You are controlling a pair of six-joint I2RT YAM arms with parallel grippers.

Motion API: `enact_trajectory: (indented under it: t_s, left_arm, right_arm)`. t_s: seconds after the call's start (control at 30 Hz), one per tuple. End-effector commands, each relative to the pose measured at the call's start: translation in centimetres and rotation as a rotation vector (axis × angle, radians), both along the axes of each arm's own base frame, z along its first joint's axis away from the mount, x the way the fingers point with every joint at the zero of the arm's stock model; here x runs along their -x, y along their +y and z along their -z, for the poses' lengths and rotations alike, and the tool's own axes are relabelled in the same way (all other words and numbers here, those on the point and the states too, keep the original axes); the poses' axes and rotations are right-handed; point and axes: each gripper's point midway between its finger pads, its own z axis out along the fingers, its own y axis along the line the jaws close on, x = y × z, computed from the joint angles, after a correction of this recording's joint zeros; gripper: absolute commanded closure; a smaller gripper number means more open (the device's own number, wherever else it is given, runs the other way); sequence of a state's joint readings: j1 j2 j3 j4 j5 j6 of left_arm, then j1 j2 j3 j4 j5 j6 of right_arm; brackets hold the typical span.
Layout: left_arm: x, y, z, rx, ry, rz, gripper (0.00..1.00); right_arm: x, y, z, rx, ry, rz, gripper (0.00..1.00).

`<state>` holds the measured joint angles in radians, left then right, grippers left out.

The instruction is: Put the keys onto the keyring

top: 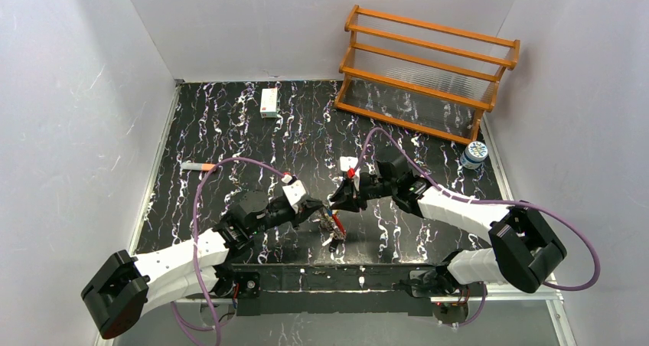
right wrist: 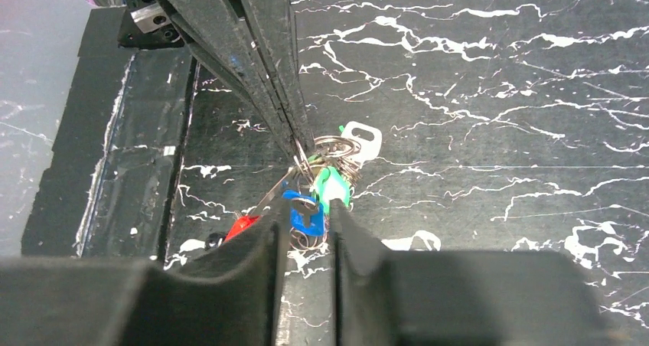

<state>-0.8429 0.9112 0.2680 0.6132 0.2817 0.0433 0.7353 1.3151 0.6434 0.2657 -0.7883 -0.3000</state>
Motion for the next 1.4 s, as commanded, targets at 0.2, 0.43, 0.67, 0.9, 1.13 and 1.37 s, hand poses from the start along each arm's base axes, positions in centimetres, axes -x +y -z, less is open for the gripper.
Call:
enact_trajectory:
  t_s: [0.2,0.43,0.67,0.9,1.13,1.37]
  left_arm:
    - [0.3,-0.5,-1.8,0.042,-0.053,0.034,1.0]
    - [0.5,-0.6,-1.9,0.047,-0.054,0.048,1.0]
    - [0.6,-0.6,-2.1,0.051,-0.057,0.052,1.0]
    - [0.6,-0.7,-2.1,0.054,-0.057,0.056,1.0]
    - [0.2,-0.3,-2.1,0.057,-0.059,0.021,0.96]
    - [-0.6,-0.2,-1.8,0.052,-0.029,-0.028,0.64]
  right_arm:
    - [0.2,0.5,-3.6,-0.127,-0.105,-0.026,0.52]
    - [0.3,1.2,-3.4,-0.137,-0.068,-0.057,0.56]
    - [0.3,1.4,-3.2,-0.147,-0.07,-0.071,0.7]
    - [0.4,1.5,-2.9,-0.144,-0.058,-0.085,0.94]
    - [0.0,1.3,-2.4,-0.085,-0.03,-0.062,0.99]
    - [-1.4,0.3,-1.3,0.089,-0.004,0.034,0.99]
